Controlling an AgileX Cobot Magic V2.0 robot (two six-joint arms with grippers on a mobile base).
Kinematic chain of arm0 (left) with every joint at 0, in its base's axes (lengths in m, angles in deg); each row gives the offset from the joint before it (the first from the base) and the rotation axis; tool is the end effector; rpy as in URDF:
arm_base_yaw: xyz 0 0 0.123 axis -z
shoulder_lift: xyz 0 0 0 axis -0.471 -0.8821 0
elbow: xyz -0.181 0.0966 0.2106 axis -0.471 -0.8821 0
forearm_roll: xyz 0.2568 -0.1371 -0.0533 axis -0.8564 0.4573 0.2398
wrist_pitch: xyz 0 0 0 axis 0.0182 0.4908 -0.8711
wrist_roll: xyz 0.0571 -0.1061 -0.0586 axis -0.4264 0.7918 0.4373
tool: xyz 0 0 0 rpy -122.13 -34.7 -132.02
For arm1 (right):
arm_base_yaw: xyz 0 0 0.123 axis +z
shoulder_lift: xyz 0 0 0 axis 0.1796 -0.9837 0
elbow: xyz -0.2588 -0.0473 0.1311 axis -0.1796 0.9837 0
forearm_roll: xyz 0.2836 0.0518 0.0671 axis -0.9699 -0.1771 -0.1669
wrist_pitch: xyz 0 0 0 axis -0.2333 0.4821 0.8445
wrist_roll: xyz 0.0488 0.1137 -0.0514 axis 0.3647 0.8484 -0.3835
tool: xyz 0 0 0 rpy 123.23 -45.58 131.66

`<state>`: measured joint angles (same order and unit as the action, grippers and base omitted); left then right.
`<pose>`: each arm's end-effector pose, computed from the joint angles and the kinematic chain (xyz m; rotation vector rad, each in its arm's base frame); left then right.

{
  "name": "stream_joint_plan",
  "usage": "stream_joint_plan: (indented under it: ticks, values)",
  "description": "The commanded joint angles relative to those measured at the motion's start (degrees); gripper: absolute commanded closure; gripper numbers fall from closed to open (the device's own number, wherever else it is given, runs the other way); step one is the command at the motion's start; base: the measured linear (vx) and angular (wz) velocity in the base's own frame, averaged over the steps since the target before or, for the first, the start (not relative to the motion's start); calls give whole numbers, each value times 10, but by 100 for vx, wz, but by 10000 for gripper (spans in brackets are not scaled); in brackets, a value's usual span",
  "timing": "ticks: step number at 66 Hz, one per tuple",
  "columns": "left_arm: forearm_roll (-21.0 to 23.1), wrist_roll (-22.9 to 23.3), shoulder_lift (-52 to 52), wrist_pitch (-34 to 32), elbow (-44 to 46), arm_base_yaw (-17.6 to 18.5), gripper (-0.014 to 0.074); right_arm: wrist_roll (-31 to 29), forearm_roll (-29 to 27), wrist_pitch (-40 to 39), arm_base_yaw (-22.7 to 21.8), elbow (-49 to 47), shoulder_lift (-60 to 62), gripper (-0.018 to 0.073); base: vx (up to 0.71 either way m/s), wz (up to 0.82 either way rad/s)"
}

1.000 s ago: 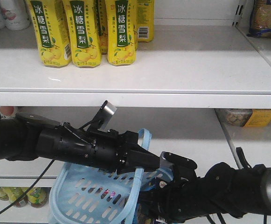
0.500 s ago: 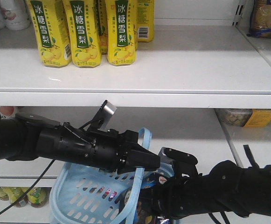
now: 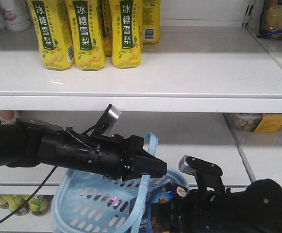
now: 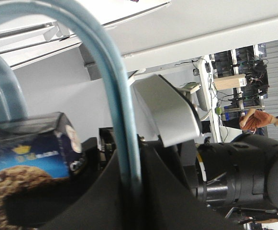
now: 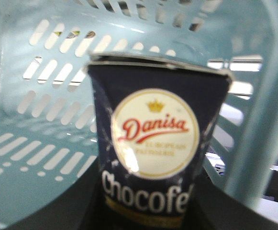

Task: Left arm holds basket, right arm returns cookies
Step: 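Lift the Chocofello box out of the basket with the right gripper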

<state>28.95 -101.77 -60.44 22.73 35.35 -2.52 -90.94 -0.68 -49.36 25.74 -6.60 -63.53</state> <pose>0.2982 -0.2664 0.1912 0.2104 2.4147 -1.7286 0.2164 0.1937 0.1051 0.0544 2.6973 0.7699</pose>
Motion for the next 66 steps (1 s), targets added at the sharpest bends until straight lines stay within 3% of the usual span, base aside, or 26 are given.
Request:
stream_joint_plan:
  ticks: [1,25,44,50,66]
  values:
    - [61,-37,30,-5,21,-5,599,2,-2,-22,-1,9,51,429,0,0]
    - [61,-37,30,-5,21,-5,599,6,-1,-46,-1,55,198,429,0,0]
    - [61,-37,30,-5,21,-5,599,20,59,-31,-2,55,281,429,0,0]
    - [61,-37,30,-5,21,-5,599,55,102,-25,-2,55,297,429,0,0]
    - [61,-37,30,-5,21,-5,599,219,289,1,-2,55,338,429,0,0]
